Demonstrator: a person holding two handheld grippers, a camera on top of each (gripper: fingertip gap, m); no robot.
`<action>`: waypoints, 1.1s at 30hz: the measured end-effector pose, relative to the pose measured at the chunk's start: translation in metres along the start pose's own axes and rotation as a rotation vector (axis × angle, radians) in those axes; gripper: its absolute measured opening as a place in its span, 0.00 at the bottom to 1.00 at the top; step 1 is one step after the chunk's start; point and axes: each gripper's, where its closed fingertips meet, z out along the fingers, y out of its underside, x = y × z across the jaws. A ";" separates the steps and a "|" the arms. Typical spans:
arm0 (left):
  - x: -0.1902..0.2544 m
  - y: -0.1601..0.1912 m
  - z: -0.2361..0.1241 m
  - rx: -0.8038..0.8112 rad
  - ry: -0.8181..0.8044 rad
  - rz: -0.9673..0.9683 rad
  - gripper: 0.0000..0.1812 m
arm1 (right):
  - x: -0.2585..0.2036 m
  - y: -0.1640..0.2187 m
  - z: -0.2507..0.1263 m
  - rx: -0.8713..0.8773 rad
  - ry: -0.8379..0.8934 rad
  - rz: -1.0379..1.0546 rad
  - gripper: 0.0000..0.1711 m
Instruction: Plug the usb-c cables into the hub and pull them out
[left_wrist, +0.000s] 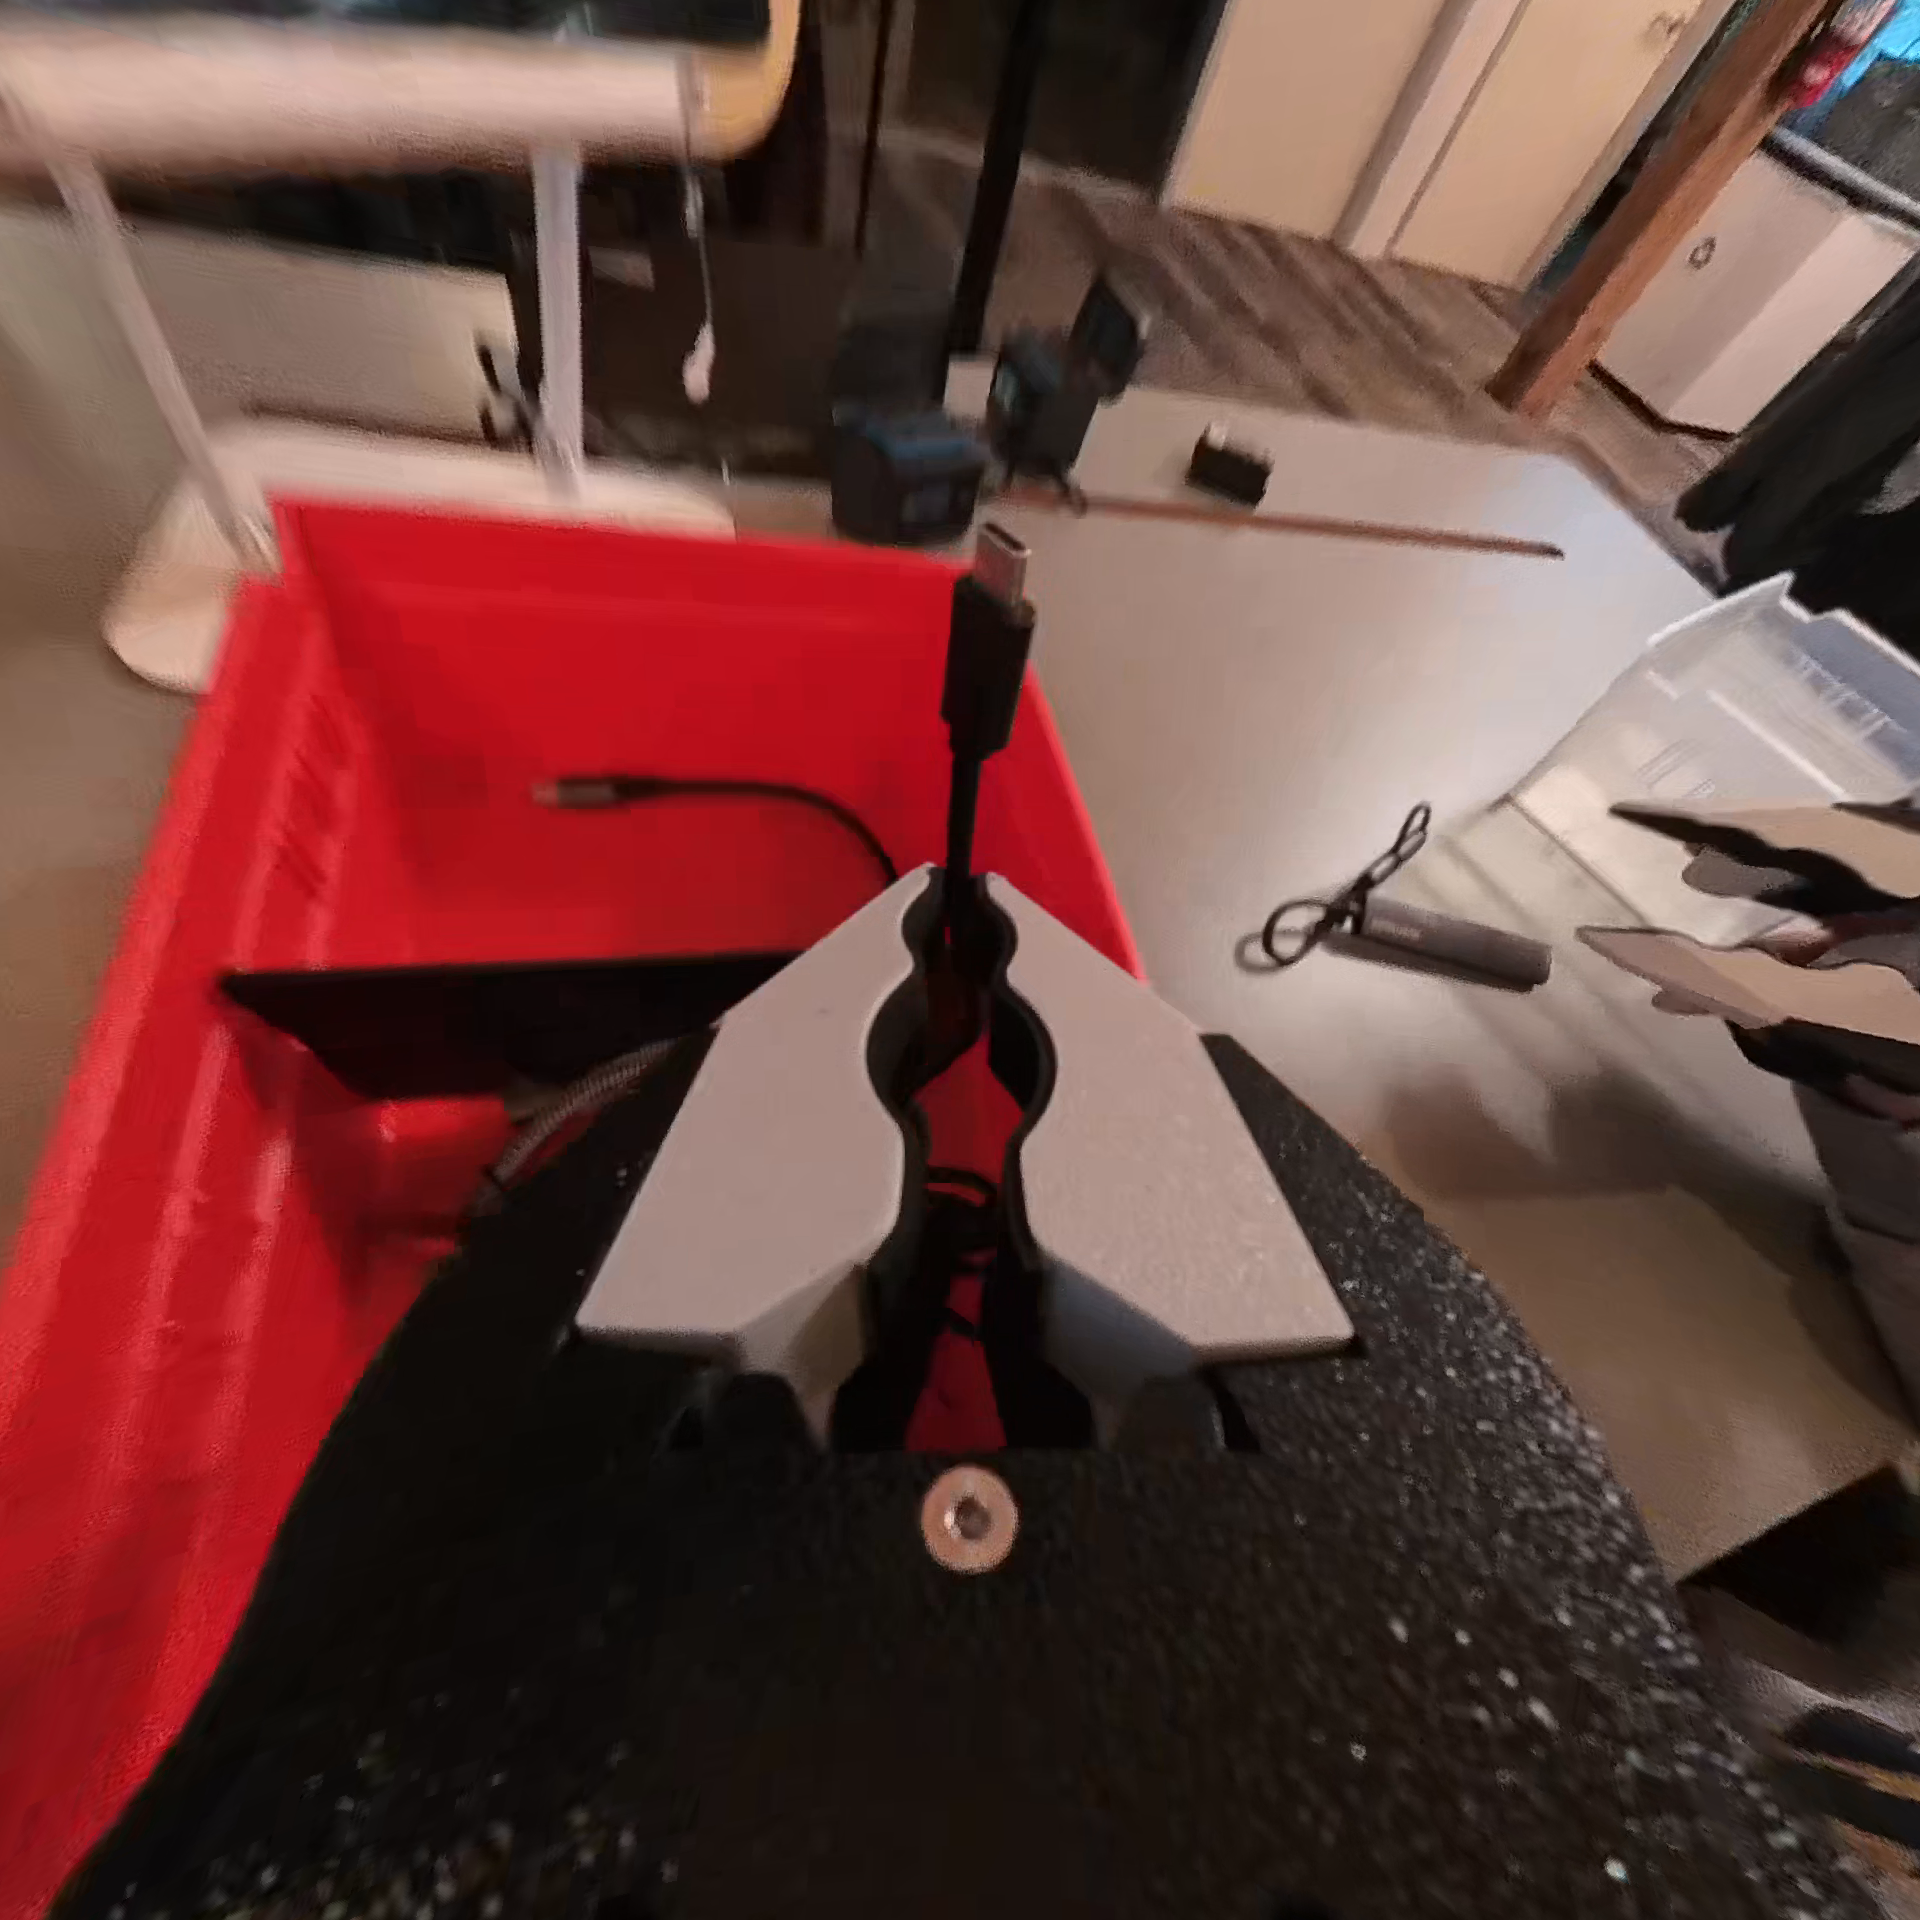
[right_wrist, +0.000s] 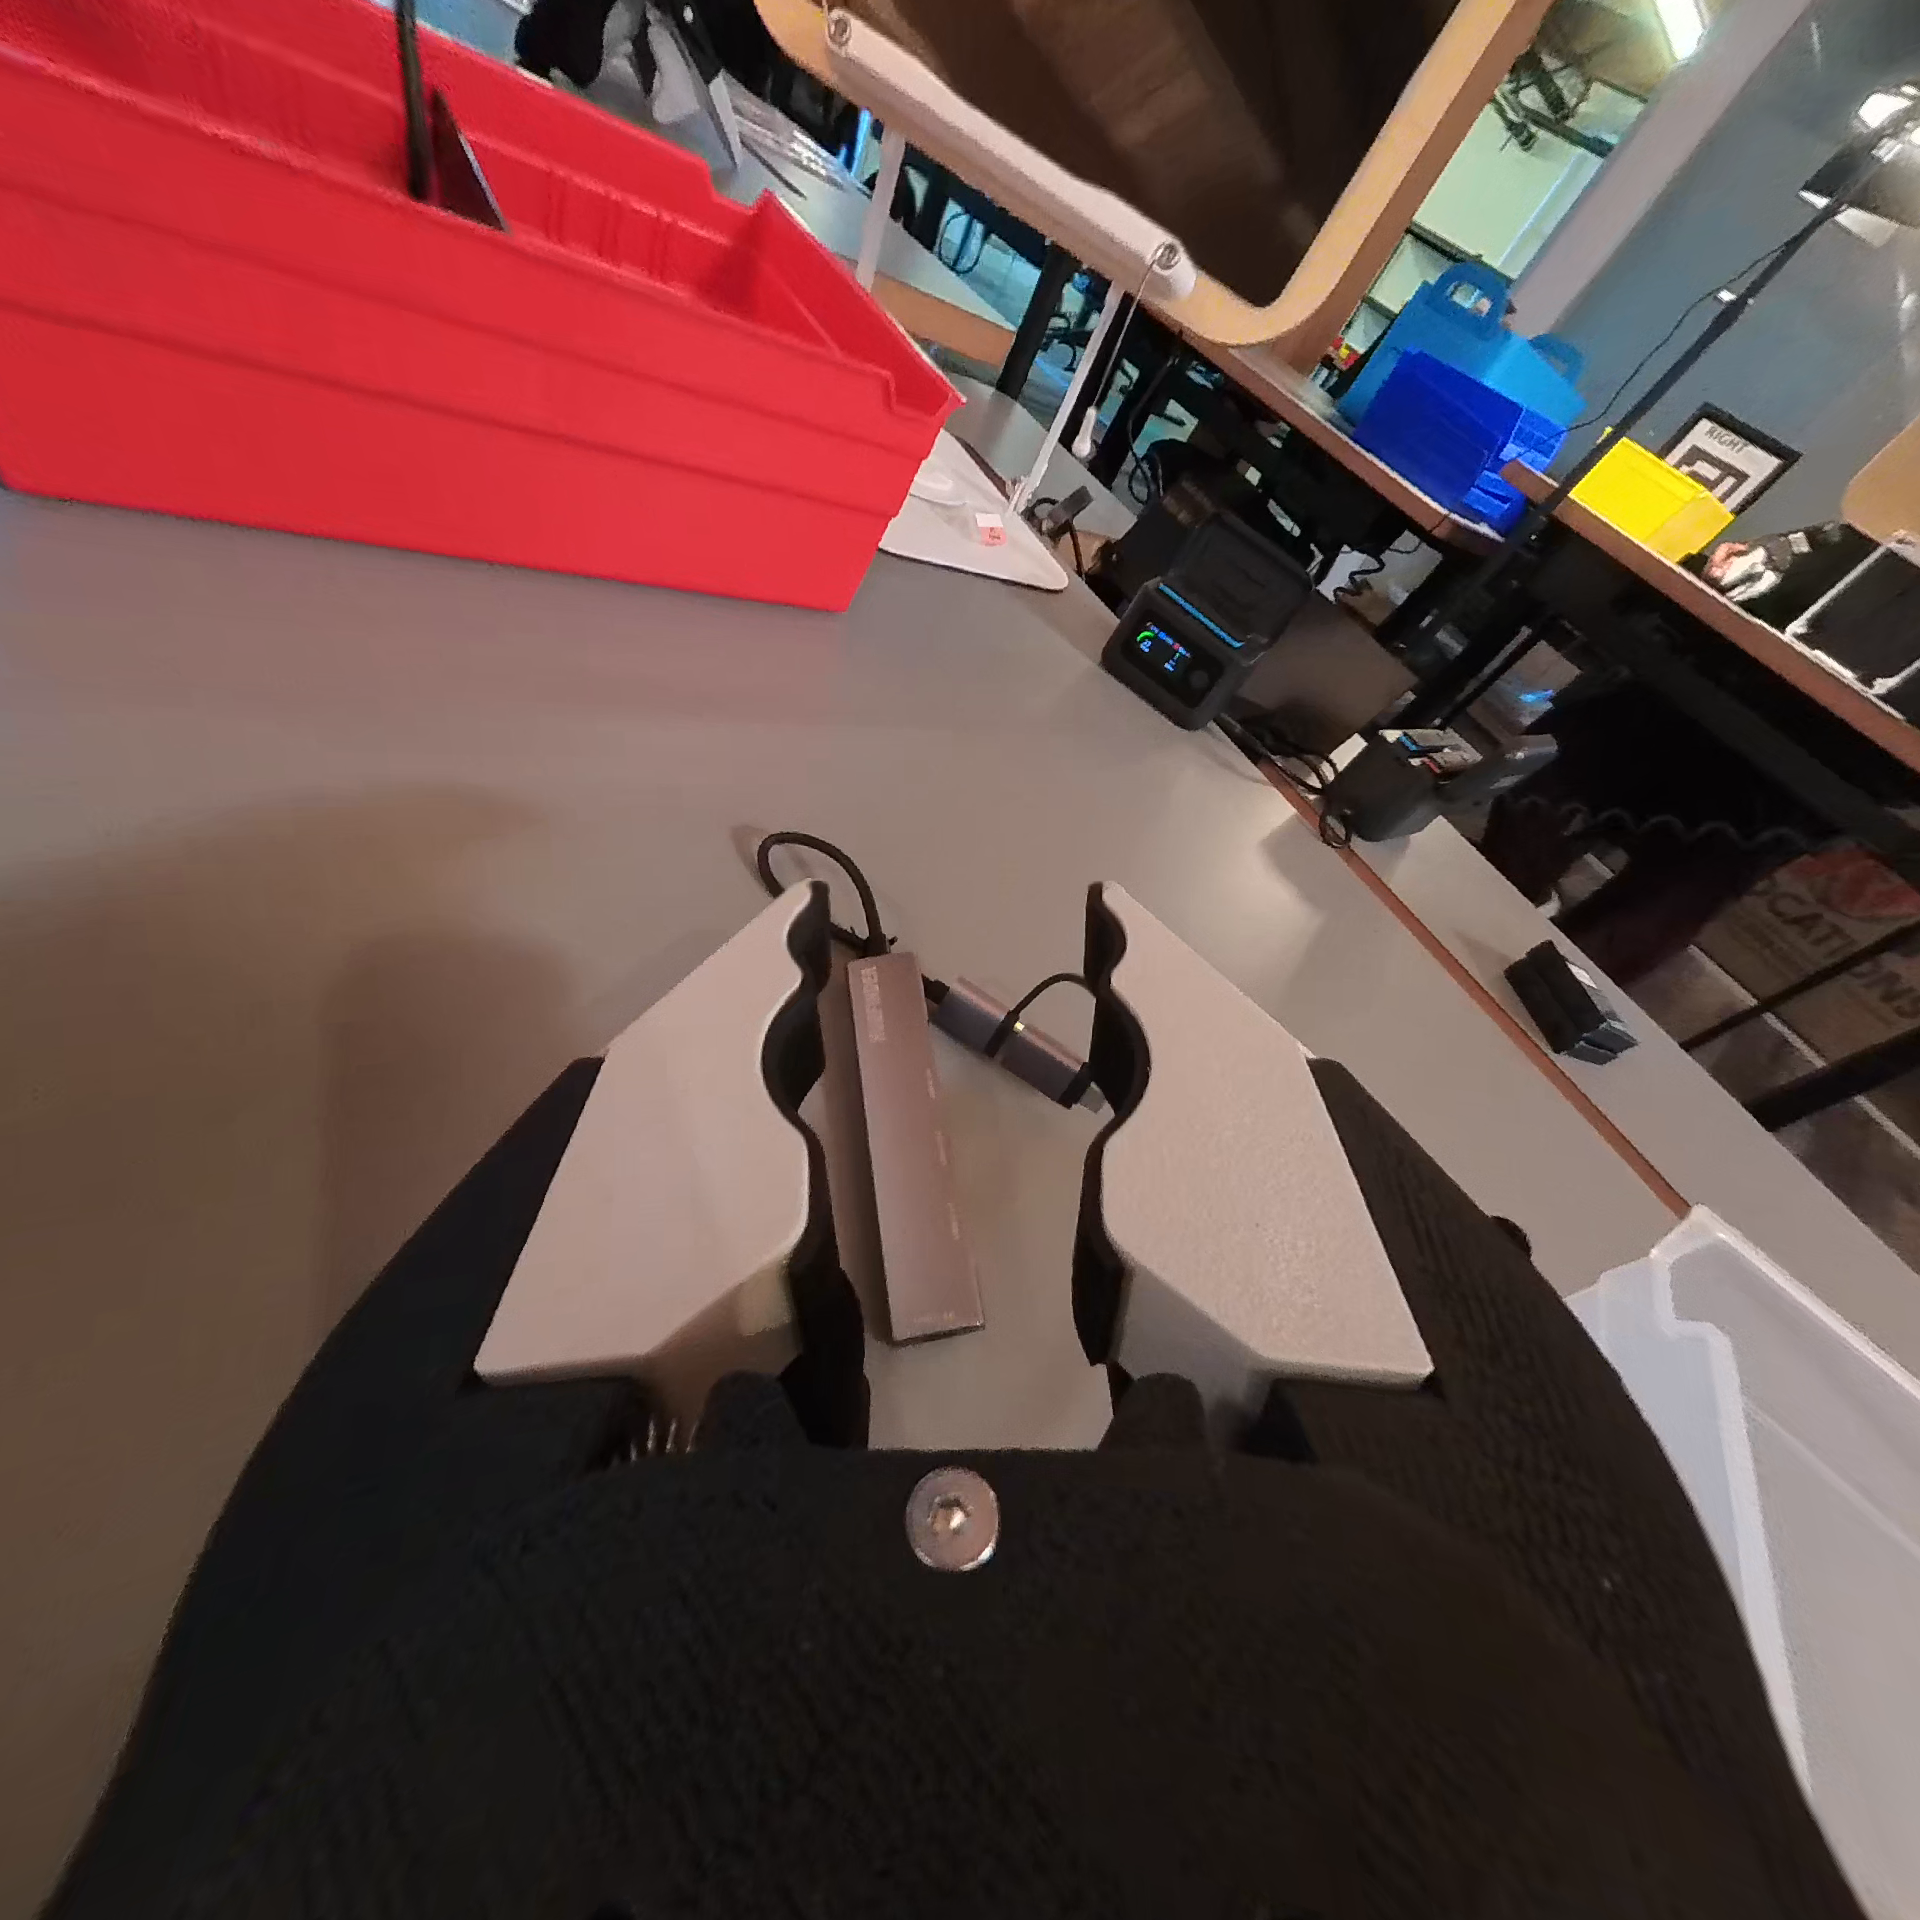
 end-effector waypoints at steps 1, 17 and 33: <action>0.004 -0.015 -0.009 0.045 -0.009 0.037 0.01 | 0.001 -0.001 0.000 0.007 0.002 0.007 0.28; 0.189 -0.115 -0.014 0.337 0.351 0.490 0.01 | -0.018 -0.057 -0.025 0.346 -0.153 0.122 0.34; 0.284 -0.024 0.078 0.153 0.649 0.403 0.01 | -0.006 -0.009 0.003 0.068 -0.051 0.217 0.07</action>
